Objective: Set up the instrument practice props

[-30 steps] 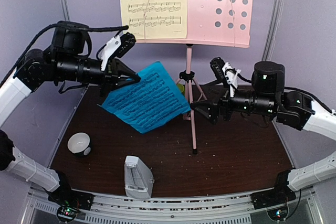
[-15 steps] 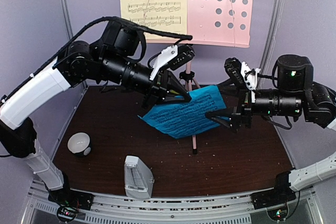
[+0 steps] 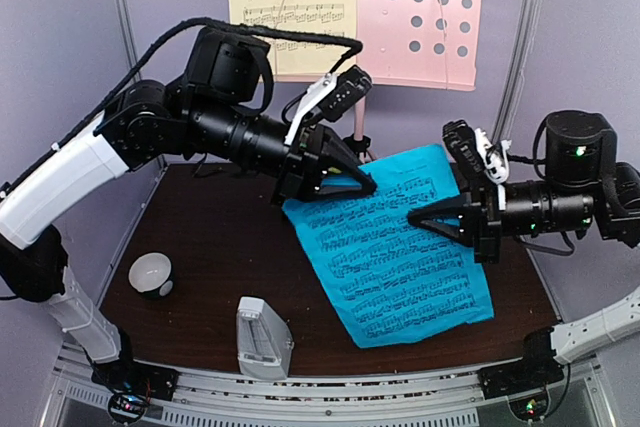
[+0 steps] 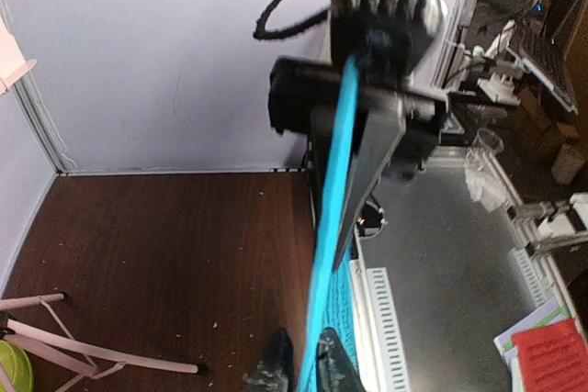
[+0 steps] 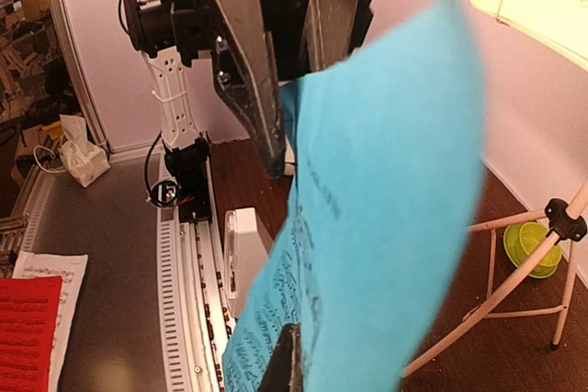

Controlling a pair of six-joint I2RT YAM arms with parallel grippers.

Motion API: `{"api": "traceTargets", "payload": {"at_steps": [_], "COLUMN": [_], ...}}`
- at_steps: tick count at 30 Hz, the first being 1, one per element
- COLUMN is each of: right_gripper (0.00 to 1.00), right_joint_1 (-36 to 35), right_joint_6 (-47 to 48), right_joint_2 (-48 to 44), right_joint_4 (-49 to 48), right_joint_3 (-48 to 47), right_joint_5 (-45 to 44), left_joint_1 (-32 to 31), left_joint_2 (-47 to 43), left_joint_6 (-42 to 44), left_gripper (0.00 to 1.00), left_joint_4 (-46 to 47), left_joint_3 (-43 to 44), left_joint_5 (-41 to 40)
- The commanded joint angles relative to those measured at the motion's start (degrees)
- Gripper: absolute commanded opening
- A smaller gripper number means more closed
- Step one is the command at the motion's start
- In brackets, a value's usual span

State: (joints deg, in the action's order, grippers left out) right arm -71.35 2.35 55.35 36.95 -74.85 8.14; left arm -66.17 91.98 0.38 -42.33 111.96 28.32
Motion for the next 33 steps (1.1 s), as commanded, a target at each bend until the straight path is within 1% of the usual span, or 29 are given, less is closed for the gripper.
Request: {"api": "traceTargets", "payload": {"at_steps": [1, 3, 5, 8, 16, 22, 24, 27, 29, 31, 33], "right_gripper": [0.0, 0.0, 0.0, 0.0, 0.0, 0.0, 0.0, 0.0, 0.0, 0.0, 0.0], "right_joint_1": [-0.3, -0.3, -0.3, -0.3, -0.3, -0.3, -0.3, -0.3, -0.3, -0.3, -0.1], "right_joint_6": [-5.1, -6.4, -7.2, -7.8, -9.7, -10.0, -10.3, -10.8, -11.5, -12.7, -13.2], "right_joint_2": [-5.9, -7.4, -8.4, -9.7, -10.3, -10.0, -9.9, -9.6, -9.7, -10.6, -11.2], "right_joint_4": [-1.5, -1.2, -0.7, -0.5, -1.7, -2.2, -2.2, -2.2, -4.4, -9.5, -15.1], "right_joint_3": [-0.6, -0.6, -0.5, -0.1, -1.0, -1.6, -1.5, -1.2, -0.3, 0.8, 1.5], "right_joint_5": [2.0, 3.3, 4.3, 5.2, 6.2, 6.3, 6.0, 4.3, 2.6, 0.3, -2.4], "left_joint_1": [0.2, 0.2, 0.2, 0.2, 0.2, 0.2, 0.2, 0.2, 0.2, 0.2, 0.2], "left_joint_2": [-7.3, -9.9, -11.8, -13.0, -13.6, -14.3, -14.8, -14.8, -14.6, -14.8, -16.4], "left_joint_6": [-3.6, -4.8, -5.6, -6.6, -7.0, -7.4, -7.4, -7.3, -7.4, -7.6, -9.3], "left_gripper": [0.27, 0.37, 0.43, 0.44, 0.44, 0.48, 0.52, 0.62, 0.68, 0.71, 0.74], "left_joint_4": [5.7, 8.0, 9.4, 10.3, 12.2, 14.3, 14.5, 14.2, 13.9, 14.7, 19.5], "left_joint_3": [-6.6, -10.4, -13.3, -15.4, -16.2, -17.1, -17.4, -17.2, -17.3, -19.4, -24.1], "left_joint_5": [-0.3, -0.3, -0.3, 0.2, 0.4, 0.0, -0.5, -1.5, -2.5, -2.9, -3.7]}}
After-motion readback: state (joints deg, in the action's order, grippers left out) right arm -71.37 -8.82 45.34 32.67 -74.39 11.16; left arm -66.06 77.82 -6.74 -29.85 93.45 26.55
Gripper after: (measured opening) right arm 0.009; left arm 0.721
